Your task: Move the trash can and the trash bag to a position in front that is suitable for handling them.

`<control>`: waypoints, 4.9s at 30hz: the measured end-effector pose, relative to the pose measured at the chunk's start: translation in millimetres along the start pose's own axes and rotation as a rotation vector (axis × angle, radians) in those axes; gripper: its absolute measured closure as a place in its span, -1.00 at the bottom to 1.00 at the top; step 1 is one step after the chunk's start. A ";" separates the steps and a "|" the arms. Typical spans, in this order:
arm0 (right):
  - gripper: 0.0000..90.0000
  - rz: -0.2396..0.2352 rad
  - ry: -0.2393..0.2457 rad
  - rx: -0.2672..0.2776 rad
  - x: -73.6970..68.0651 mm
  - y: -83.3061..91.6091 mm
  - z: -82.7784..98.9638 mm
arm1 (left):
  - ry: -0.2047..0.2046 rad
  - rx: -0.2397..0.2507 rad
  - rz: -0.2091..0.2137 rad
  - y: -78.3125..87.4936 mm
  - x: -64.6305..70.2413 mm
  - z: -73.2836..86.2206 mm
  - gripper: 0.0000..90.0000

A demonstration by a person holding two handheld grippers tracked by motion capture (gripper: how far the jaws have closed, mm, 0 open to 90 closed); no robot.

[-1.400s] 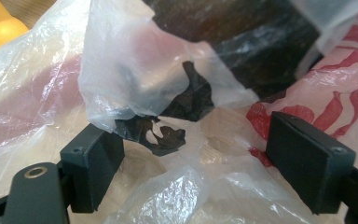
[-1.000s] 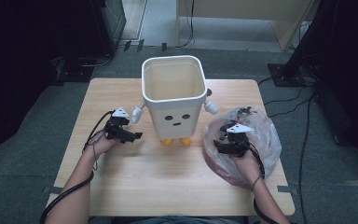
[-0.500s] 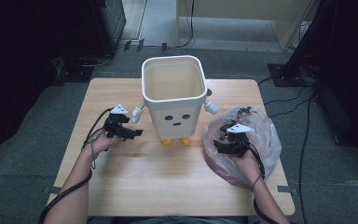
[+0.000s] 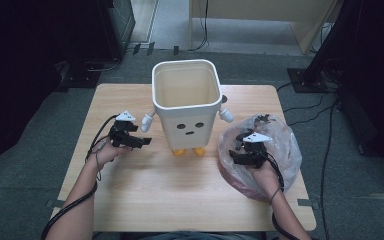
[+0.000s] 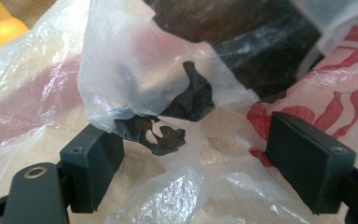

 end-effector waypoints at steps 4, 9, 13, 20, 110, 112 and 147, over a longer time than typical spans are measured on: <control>-0.58 0.000 0.000 0.000 0.0 0.0 0.0 | 0.008 0.013 0.002 3.8 -0.7 -1.0 -0.70; -0.58 -0.001 0.001 0.000 0.0 0.0 -0.1 | 0.003 0.011 -0.007 5.7 -0.9 -1.8 -0.70; -0.58 0.000 0.001 0.001 -0.1 -0.1 -0.1 | -0.008 0.010 -0.005 9.1 -0.5 -3.6 -0.70; -0.58 0.000 0.001 0.001 -0.1 -0.1 -0.1 | -0.015 0.016 -0.007 16.4 0.8 -8.1 -0.70; -0.61 -0.001 0.000 -0.003 -1.9 0.1 0.5 | -0.005 0.078 -0.010 78.4 -19.5 -71.4 -0.70; -0.61 -0.001 0.002 -0.003 -1.8 0.0 0.5 | -0.011 0.077 -0.012 80.4 -18.7 -73.6 -0.70; -0.61 -0.005 0.004 -0.002 -2.5 0.0 0.4 | -0.041 0.084 -0.009 105.0 -13.5 -105.4 -0.69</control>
Point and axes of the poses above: each handheld gripper's, and its own axes: y roughly backward along the jaws, z roughly out of its underside, x roughly to its right, the point moved 7 cm from there along -y, roughly forward along the jaws, and after that the axes turned 6 degrees about -x, right-handed, at the moved point
